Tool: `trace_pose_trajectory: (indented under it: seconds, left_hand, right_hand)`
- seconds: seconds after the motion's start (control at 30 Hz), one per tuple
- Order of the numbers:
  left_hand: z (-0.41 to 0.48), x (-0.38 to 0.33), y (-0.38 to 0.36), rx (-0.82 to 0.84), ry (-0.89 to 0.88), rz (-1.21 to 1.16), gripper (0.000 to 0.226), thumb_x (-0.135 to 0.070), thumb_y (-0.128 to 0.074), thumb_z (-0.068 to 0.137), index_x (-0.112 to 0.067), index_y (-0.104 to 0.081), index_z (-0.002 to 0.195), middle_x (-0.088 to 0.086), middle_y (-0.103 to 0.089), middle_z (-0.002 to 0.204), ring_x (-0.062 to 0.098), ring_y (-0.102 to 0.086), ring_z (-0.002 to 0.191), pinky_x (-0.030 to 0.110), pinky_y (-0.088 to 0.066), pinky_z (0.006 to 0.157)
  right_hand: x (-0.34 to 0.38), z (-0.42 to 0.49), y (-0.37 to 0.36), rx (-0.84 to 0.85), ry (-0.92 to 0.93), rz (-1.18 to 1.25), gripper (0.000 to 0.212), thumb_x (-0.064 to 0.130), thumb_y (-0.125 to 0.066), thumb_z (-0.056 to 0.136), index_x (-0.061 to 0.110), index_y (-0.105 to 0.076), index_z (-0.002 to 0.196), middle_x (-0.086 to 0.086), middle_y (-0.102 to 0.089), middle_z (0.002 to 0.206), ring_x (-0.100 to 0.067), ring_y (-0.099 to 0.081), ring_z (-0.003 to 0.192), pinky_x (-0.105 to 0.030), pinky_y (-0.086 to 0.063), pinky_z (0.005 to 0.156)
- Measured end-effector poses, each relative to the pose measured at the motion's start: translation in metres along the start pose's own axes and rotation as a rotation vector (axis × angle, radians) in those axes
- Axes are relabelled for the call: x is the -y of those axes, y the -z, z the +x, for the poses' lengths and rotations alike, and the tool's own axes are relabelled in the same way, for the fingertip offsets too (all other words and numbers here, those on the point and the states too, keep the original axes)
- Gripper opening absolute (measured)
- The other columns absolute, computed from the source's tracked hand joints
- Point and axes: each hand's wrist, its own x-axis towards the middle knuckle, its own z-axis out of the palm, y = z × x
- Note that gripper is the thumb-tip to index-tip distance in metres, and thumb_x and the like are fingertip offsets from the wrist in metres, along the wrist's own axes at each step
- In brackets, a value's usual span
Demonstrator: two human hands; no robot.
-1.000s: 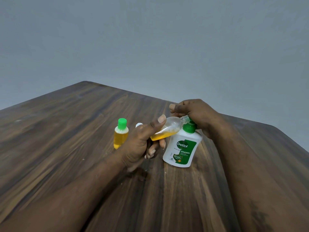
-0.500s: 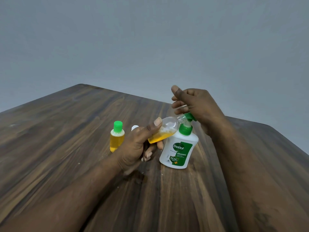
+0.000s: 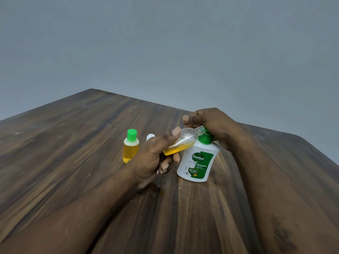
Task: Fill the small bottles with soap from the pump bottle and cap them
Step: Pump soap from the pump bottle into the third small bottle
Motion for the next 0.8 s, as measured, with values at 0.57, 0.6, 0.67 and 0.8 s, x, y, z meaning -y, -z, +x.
trace_pose_trajectory:
  seconds: [0.57, 0.6, 0.67, 0.8]
  left_hand:
    - [0.004, -0.002, -0.003, -0.057, -0.068, 0.061, 0.044, -0.042, -0.052, 0.097, 0.001, -0.054, 0.085, -0.012, -0.051, 0.043, 0.003, -0.050, 0.038, 0.012, -0.038, 0.045]
    - [0.005, -0.002, -0.003, -0.054, -0.072, 0.065, 0.044, -0.043, -0.054, 0.097, -0.002, -0.054, 0.082, -0.012, -0.052, 0.043, 0.003, -0.052, 0.038, 0.011, -0.039, 0.045]
    - [0.006, 0.001, -0.002, -0.060, -0.069, 0.063, 0.040, -0.042, -0.054, 0.099, -0.007, -0.055, 0.080, -0.013, -0.055, 0.043, 0.001, -0.055, 0.040, 0.009, -0.040, 0.046]
    - [0.007, 0.009, 0.002, -0.077, -0.044, 0.068, 0.037, -0.032, -0.048, 0.107, -0.005, -0.055, 0.083, -0.014, -0.056, 0.045, 0.001, -0.056, 0.043, 0.010, -0.041, 0.048]
  right_hand:
    - [0.012, -0.005, 0.001, -0.136, 0.127, 0.093, 0.043, 0.050, -0.063, 0.100, 0.008, -0.073, 0.102, -0.004, -0.079, 0.085, -0.017, -0.069, 0.071, -0.031, -0.054, 0.068]
    - [0.010, -0.005, 0.000, -0.107, 0.113, 0.077, 0.040, 0.045, -0.065, 0.100, 0.006, -0.074, 0.102, -0.005, -0.079, 0.085, -0.018, -0.068, 0.072, -0.032, -0.055, 0.070]
    - [0.006, -0.004, -0.001, -0.065, 0.085, 0.064, 0.035, 0.037, -0.068, 0.100, 0.003, -0.074, 0.102, -0.005, -0.078, 0.083, -0.019, -0.067, 0.073, -0.031, -0.054, 0.069]
    - [0.001, -0.004, -0.005, -0.023, 0.037, 0.077, 0.032, 0.033, -0.069, 0.100, 0.002, -0.076, 0.102, -0.003, -0.076, 0.080, -0.018, -0.066, 0.072, -0.030, -0.054, 0.070]
